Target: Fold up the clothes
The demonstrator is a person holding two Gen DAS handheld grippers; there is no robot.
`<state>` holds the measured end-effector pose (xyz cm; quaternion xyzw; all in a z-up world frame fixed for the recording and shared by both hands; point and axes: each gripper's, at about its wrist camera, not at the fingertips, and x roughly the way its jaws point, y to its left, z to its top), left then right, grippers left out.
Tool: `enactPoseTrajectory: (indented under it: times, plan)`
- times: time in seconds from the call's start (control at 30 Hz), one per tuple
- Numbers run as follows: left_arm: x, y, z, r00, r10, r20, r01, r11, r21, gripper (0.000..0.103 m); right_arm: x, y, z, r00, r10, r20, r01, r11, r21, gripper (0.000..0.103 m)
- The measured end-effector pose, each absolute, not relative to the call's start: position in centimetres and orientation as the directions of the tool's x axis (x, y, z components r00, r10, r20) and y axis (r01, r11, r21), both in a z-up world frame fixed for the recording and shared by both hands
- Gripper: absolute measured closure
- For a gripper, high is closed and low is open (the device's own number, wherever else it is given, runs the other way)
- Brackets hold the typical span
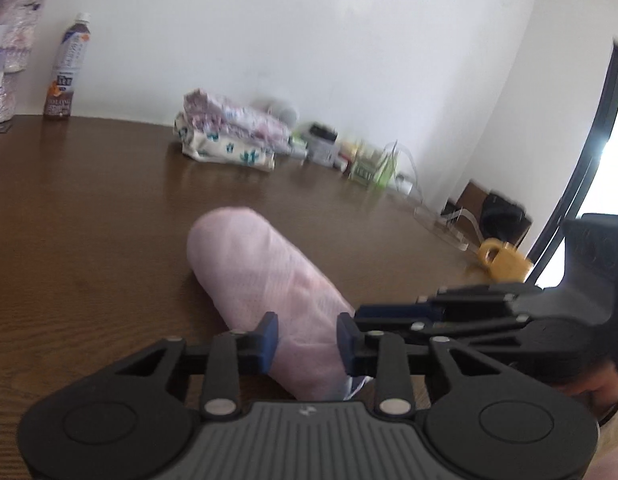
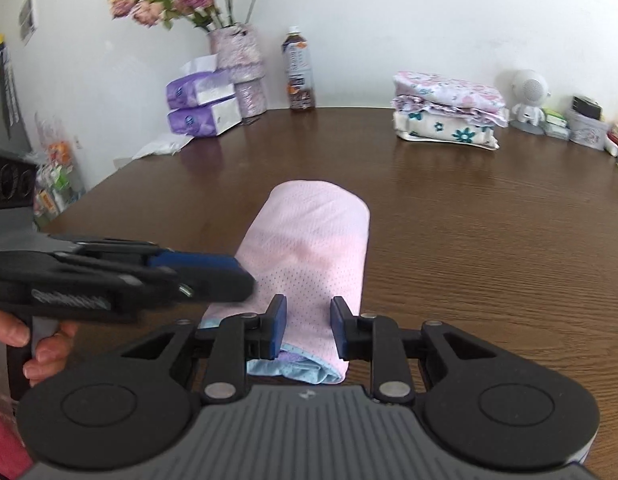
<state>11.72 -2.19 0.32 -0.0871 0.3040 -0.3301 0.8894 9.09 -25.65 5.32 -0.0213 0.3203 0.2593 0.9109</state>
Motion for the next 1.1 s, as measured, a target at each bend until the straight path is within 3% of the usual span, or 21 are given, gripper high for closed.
enactPoseTrajectory:
  times: [0.07, 0.13, 0.17, 0.27, 0.33, 0.37, 0.4, 0.43, 0.47, 0.6, 0.77, 0.87, 0.93, 1.07, 1.1]
  plan:
    - [11.3, -1.9, 0.4, 0.611, -0.629, -0.48, 0.514, 0.777, -0.364, 0.072, 8.9, -26.4, 5.6, 0.666, 0.476, -0.574, -0.488, 0.86, 0.147, 0.072]
    - [10.8, -1.5, 0.7, 0.626, -0.621, -0.471, 0.5, 0.784, -0.368, 0.052, 8.9, -27.3, 5.9, 0.676, 0.488, -0.552, -0.478, 0.861, 0.177, 0.067]
    - [10.4, -1.5, 0.9, 0.637, -0.61, -0.471, 0.499, 0.792, -0.35, 0.05, 8.9, -27.7, 5.8, 0.671, 0.496, -0.55, -0.476, 0.858, 0.193, 0.067]
    - [9.4, -2.3, 0.9, 0.657, -0.56, -0.504, 0.506, 0.824, -0.256, 0.054, 9.2, -28.4, 5.1, 0.641, 0.523, -0.561, -0.475, 0.845, 0.245, 0.068]
    - [9.0, -3.0, 0.8, 0.649, -0.553, -0.523, 0.517, 0.824, -0.23, 0.074, 9.2, -28.3, 4.3, 0.619, 0.537, -0.573, -0.477, 0.837, 0.268, 0.07]
    - [8.7, -3.3, 0.8, 0.647, -0.551, -0.527, 0.522, 0.824, -0.221, 0.073, 9.0, -28.5, 4.3, 0.62, 0.543, -0.567, -0.477, 0.834, 0.277, 0.07]
    - [8.4, -3.5, 0.9, 0.648, -0.549, -0.527, 0.526, 0.824, -0.212, 0.069, 8.7, -28.8, 4.4, 0.626, 0.548, -0.555, -0.476, 0.832, 0.285, 0.07]
    - [8.1, -3.4, 1.1, 0.657, -0.546, -0.52, 0.521, 0.827, -0.209, 0.054, 8.5, -29.0, 4.5, 0.632, 0.554, -0.543, -0.476, 0.829, 0.292, 0.069]
    - [7.9, -3.2, 1.3, 0.663, -0.547, -0.512, 0.518, 0.828, -0.214, 0.047, 8.2, -29.4, 4.7, 0.636, 0.559, -0.532, -0.477, 0.826, 0.298, 0.069]
    - [6.2, -3.4, 1.9, 0.658, -0.56, -0.503, 0.562, 0.81, -0.166, 0.043, 7.1, -30.0, 5.0, 0.63, 0.561, -0.537, -0.529, 0.816, 0.232, 0.069]
    - [6.1, -5.8, 0.9, 0.691, -0.45, -0.565, 0.548, 0.836, 0.005, 0.051, 6.6, -28.5, 4.3, 0.637, 0.511, -0.577, -0.581, 0.81, 0.076, 0.069]
    - [6.4, -6.3, 0.7, 0.684, -0.439, -0.583, 0.55, 0.835, 0.016, 0.074, 6.7, -27.4, 4.0, 0.658, 0.486, -0.575, -0.585, 0.811, 0.017, 0.072]
    - [6.4, -6.7, 0.6, 0.697, -0.406, -0.591, 0.534, 0.844, 0.051, 0.088, 6.9, -27.2, 3.8, 0.655, 0.482, -0.582, -0.584, 0.812, 0.016, 0.087]
    - [6.3, -6.7, 0.9, 0.699, -0.399, -0.593, 0.522, 0.852, 0.042, 0.088, 7.0, -27.6, 3.7, 0.649, 0.493, -0.579, -0.581, 0.813, 0.042, 0.086]
    - [6.2, -6.5, 1.0, 0.696, -0.404, -0.593, 0.521, 0.853, 0.03, 0.079, 6.9, -27.9, 3.8, 0.647, 0.502, -0.574, -0.579, 0.813, 0.058, 0.082]
